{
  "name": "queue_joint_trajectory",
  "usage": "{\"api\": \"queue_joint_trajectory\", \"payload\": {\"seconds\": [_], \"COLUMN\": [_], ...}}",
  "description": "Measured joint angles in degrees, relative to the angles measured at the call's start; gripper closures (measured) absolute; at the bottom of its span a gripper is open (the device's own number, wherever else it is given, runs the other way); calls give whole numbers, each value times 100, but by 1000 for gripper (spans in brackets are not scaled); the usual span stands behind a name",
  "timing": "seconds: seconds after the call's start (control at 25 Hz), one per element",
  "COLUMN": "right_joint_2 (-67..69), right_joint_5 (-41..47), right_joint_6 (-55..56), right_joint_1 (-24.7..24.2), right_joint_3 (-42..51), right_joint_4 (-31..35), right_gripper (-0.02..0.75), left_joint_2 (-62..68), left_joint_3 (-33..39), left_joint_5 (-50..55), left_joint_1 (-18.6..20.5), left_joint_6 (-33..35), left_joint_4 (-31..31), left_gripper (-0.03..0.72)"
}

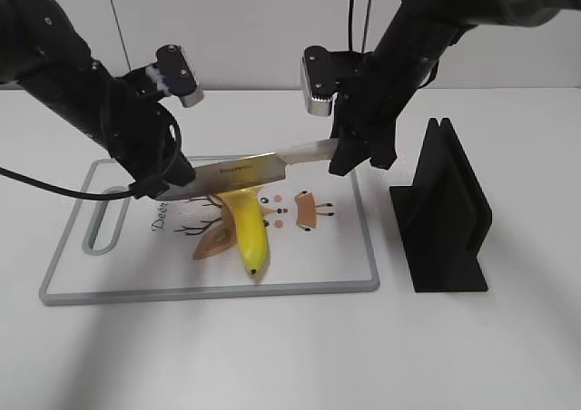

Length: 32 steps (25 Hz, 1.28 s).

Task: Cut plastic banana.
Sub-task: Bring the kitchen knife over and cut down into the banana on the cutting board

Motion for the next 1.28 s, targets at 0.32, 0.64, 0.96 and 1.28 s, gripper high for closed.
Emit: {"api": "queue_joint_trajectory", "payload": {"seconds": [0.32, 0.64, 0.96, 1.28], "right_joint_2": [-1177, -1867, -1873, -1873], "right_joint_5": [387, 501, 500, 587], "right_joint_6": [51, 56, 62, 106], "right_joint_1": [7, 18, 24, 18], "right_joint_3": [28, 28, 28, 28], "right_joint_4": [36, 118, 118, 60], "right_gripper": [569, 569, 569, 569], "left_joint_2": [-1416, -2342, -2348, -2348], "left_joint_3": [58, 58, 58, 58], "left_joint_5": [364, 605, 556, 228], "left_joint_1": [-32, -38, -38, -28], "left_joint_6": [-59, -82, -82, -188], "left_joint_4": [155, 171, 171, 33], "left_gripper": [660, 663, 663, 113]}}
